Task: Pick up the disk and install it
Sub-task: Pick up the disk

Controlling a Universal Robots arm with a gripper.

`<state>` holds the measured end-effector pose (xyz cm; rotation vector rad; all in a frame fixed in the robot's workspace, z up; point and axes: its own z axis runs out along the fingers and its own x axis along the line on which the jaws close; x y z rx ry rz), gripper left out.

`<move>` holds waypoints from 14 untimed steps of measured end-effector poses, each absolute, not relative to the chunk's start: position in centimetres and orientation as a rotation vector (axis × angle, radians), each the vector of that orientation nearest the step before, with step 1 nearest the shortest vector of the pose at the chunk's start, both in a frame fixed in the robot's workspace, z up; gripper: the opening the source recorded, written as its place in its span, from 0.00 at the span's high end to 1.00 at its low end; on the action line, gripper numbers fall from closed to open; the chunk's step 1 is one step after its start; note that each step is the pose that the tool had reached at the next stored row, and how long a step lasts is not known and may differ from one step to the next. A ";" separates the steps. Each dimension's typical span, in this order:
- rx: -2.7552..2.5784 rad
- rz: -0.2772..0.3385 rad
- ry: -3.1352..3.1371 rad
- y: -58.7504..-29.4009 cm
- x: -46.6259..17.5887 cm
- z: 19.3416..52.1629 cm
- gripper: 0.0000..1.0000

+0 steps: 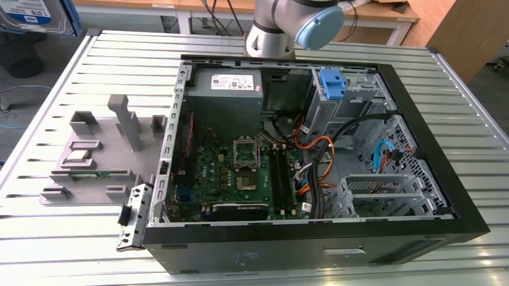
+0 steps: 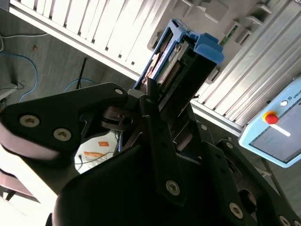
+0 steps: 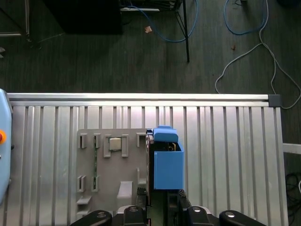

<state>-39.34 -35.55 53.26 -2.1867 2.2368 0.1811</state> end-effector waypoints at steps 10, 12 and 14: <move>-2.187 0.181 2.237 -35.5 -38.8 53.1 0.65; -2.187 0.181 2.237 -35.5 -38.6 53.1 0.65; -2.187 0.181 2.237 -35.5 -38.3 53.1 0.65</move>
